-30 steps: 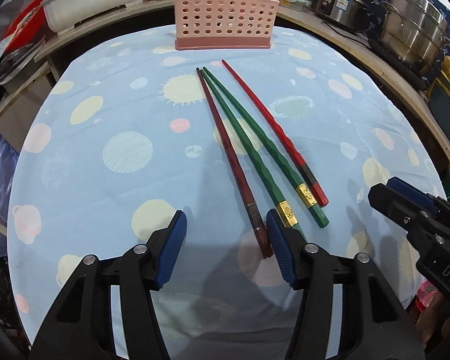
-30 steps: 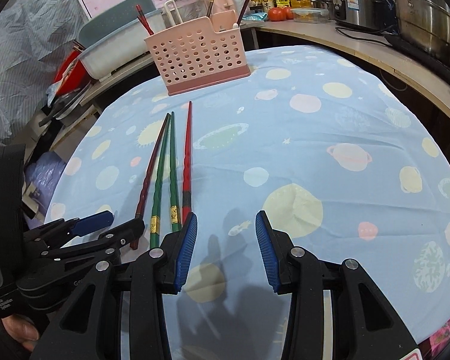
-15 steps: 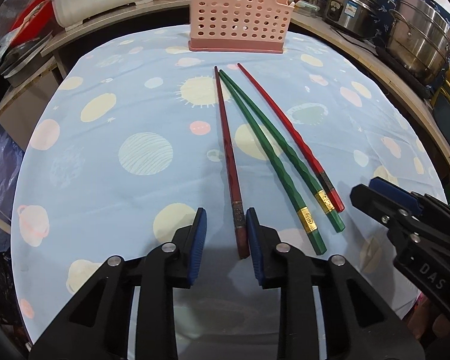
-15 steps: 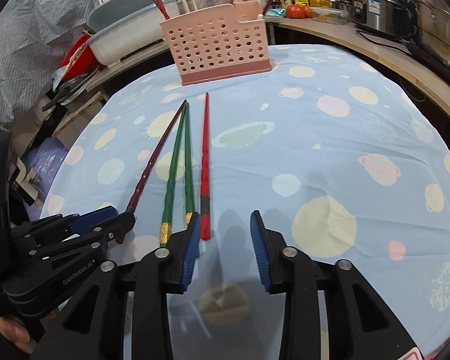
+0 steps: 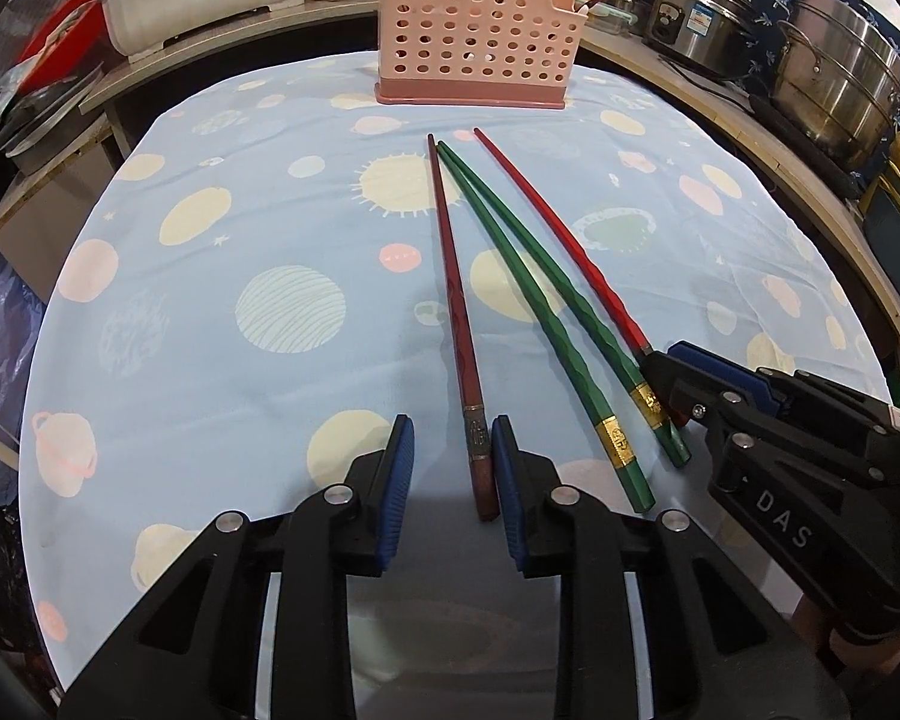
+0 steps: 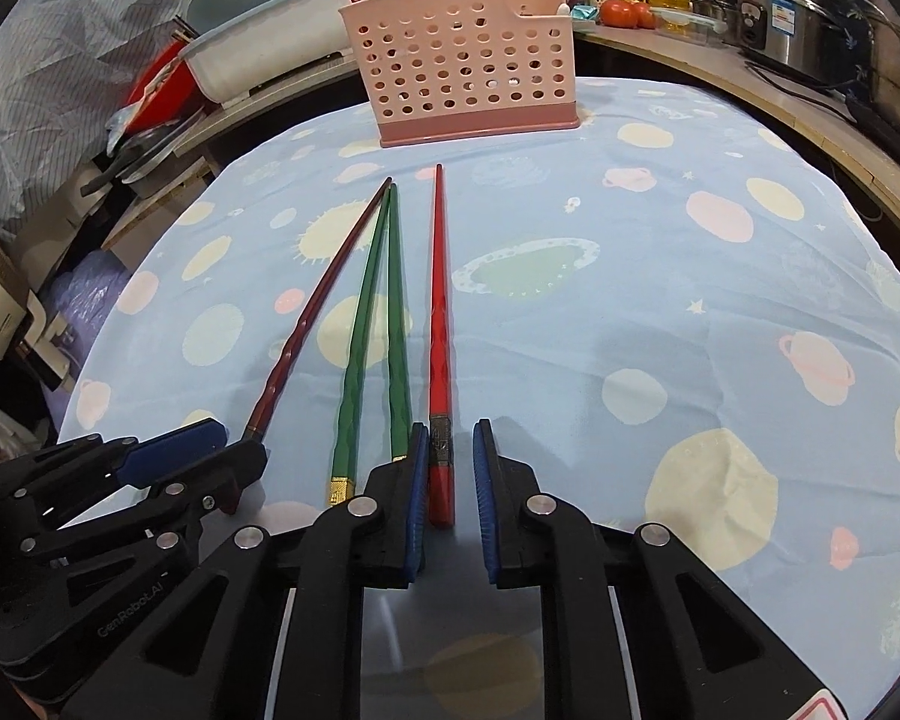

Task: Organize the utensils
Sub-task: 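Grasp the dark red chopstick with the left tool while the right tool grasps the red chopstick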

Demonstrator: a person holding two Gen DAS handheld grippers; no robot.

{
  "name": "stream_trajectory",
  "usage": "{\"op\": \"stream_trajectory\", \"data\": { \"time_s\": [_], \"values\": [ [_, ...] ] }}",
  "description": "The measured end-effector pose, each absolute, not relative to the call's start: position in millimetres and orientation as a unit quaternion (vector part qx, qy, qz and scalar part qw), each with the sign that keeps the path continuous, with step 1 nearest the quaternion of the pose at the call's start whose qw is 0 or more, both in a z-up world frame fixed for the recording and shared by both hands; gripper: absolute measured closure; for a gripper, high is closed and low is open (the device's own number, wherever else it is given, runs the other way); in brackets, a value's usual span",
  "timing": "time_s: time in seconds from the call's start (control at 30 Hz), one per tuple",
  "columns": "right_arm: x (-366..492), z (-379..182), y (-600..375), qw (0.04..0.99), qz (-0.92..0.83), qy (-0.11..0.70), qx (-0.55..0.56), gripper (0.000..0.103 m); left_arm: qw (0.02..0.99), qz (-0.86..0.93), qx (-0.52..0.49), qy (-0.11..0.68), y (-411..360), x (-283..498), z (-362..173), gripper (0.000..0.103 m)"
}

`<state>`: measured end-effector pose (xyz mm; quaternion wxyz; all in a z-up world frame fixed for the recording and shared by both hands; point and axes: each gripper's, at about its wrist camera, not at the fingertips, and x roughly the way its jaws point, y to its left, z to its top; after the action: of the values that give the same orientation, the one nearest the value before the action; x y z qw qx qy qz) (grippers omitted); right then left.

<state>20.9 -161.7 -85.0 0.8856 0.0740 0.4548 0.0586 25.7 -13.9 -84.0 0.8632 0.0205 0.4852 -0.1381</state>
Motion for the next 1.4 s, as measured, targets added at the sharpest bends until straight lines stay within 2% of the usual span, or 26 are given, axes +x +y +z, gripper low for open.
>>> {"op": "stream_trajectory", "data": {
  "time_s": [0.2, 0.43, 0.7, 1.1, 1.4],
  "values": [
    [19.0, -86.5, -162.6, 0.888, 0.055, 0.451, 0.066, 0.095, 0.863, -0.140, 0.020, 0.484, -14.1, 26.4, -83.5, 0.077],
    [11.5, -86.3, -166.3, 0.889, 0.054, 0.450, 0.069, 0.096, 0.864, -0.141, 0.018, 0.483, -12.8, 26.7, -84.0, 0.079],
    [-0.2, -85.3, -173.3, 0.888, 0.049, 0.451, 0.078, 0.096, 0.864, -0.137, 0.012, 0.484, -5.8, 25.3, -83.9, 0.096],
    [-23.6, -62.0, -202.5, 0.896, 0.030, 0.429, 0.108, 0.096, 0.860, -0.144, -0.001, 0.491, 2.5, 15.4, -75.1, 0.096],
    [-37.5, -11.2, -223.7, 0.920, 0.021, 0.370, 0.128, 0.096, 0.880, -0.144, -0.021, 0.452, 13.7, 7.5, -25.2, 0.096]
  ]
}}
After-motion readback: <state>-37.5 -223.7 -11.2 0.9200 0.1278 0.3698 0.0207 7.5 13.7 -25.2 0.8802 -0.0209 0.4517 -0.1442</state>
